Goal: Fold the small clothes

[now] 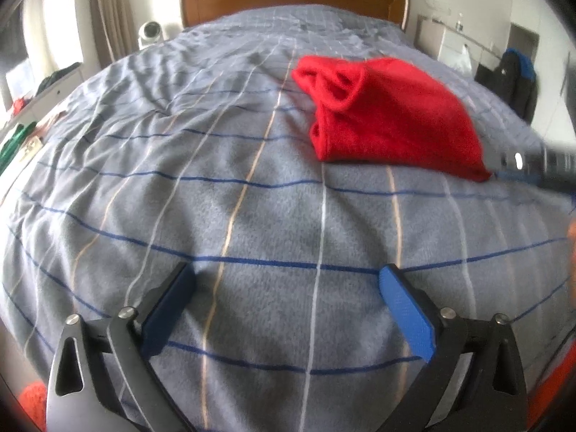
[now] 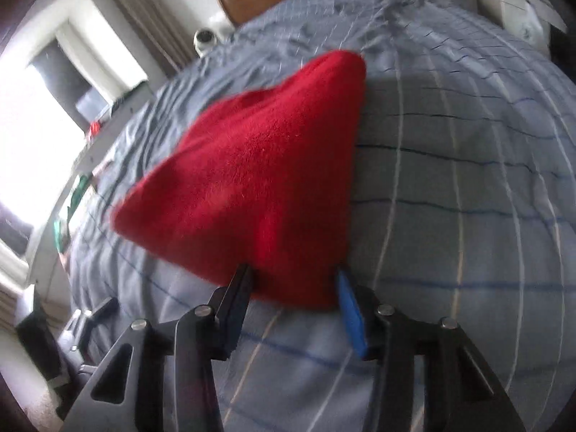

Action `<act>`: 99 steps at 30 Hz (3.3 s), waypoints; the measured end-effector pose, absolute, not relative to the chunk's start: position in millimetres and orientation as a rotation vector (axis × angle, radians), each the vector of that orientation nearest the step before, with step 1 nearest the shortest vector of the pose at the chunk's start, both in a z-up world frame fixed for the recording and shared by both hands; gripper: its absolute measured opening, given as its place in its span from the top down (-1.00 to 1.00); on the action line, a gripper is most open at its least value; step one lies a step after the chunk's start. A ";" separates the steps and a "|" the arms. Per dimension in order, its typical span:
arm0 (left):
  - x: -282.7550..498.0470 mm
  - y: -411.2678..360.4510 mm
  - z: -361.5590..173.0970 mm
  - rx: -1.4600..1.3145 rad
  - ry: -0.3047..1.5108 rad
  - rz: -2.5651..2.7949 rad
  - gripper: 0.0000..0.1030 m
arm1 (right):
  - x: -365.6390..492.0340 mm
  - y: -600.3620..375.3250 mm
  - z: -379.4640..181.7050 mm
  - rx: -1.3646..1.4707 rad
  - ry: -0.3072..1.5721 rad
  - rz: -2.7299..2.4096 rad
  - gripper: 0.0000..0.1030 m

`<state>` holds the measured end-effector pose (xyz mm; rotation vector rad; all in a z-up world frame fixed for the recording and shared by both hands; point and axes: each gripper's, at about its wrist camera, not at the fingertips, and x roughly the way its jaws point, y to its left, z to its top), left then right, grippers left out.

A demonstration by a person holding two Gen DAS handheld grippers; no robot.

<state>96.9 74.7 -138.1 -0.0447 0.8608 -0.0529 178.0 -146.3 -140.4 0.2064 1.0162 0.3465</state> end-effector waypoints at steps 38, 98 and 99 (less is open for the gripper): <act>287.8 80.8 -123.6 -0.344 1.076 -0.162 -0.98 | 245.2 -202.0 -126.7 0.509 0.904 0.391 -0.44; 38.3 26.6 -57.9 0.002 0.694 0.056 -0.99 | 32.5 -149.6 -60.6 -0.056 0.722 0.114 -0.93; 38.3 26.4 -58.5 0.003 0.697 0.060 -0.99 | 31.4 -149.6 -59.5 -0.052 0.715 0.119 -0.93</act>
